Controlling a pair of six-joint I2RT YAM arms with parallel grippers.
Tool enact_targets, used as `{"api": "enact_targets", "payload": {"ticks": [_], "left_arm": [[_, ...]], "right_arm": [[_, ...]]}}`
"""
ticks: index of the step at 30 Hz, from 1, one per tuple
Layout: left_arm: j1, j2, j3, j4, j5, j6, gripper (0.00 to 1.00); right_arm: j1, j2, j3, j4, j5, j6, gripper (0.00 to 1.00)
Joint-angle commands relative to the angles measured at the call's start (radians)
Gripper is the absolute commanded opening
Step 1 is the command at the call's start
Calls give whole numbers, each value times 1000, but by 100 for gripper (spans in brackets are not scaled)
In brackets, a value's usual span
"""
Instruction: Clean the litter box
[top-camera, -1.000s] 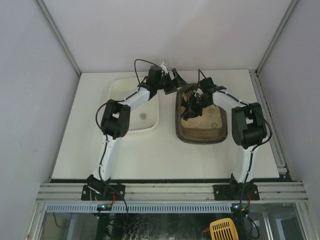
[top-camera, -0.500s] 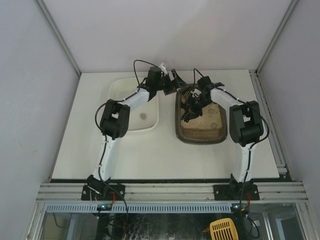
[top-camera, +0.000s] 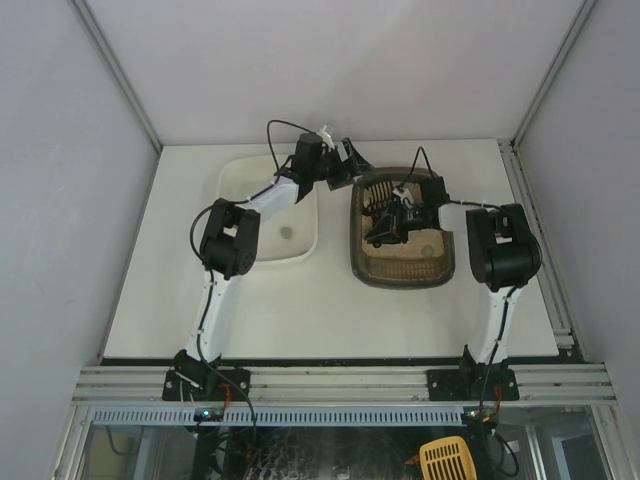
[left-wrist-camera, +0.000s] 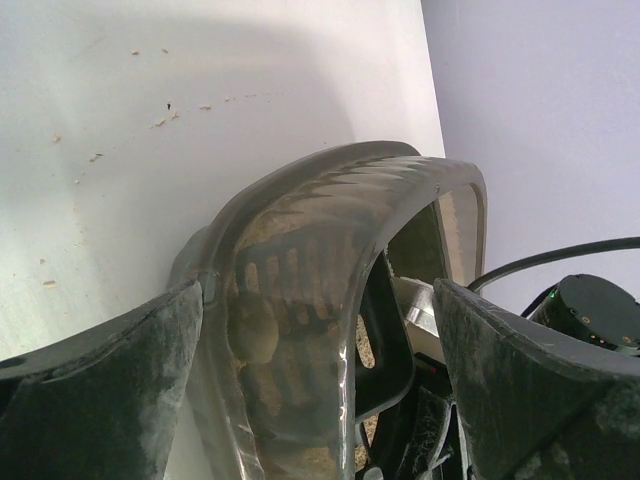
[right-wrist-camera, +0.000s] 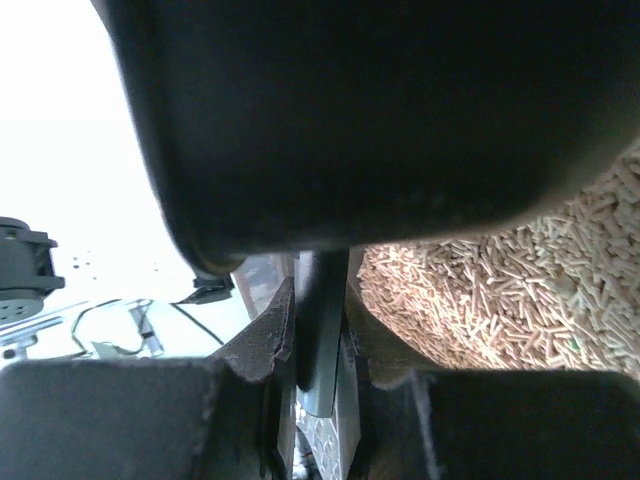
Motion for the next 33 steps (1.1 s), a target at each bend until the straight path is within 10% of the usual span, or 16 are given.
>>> {"api": "enact_targets", "payload": {"ticks": [1, 23, 29, 33], "left_arm": [[-39, -64, -25, -3, 94, -54, 100], [-35, -107, -58, -40, 82, -6, 100], [-34, -171, -49, -200, 7, 45, 100], [-27, -305, -99, -298, -99, 191, 100]], "right_arm": [[10, 15, -41, 406, -175, 190, 0], [-70, -317, -205, -13, 14, -9, 0], [-86, -421, -346, 30, 38, 11, 0], [-107, -553, -547, 350, -32, 139, 0]]}}
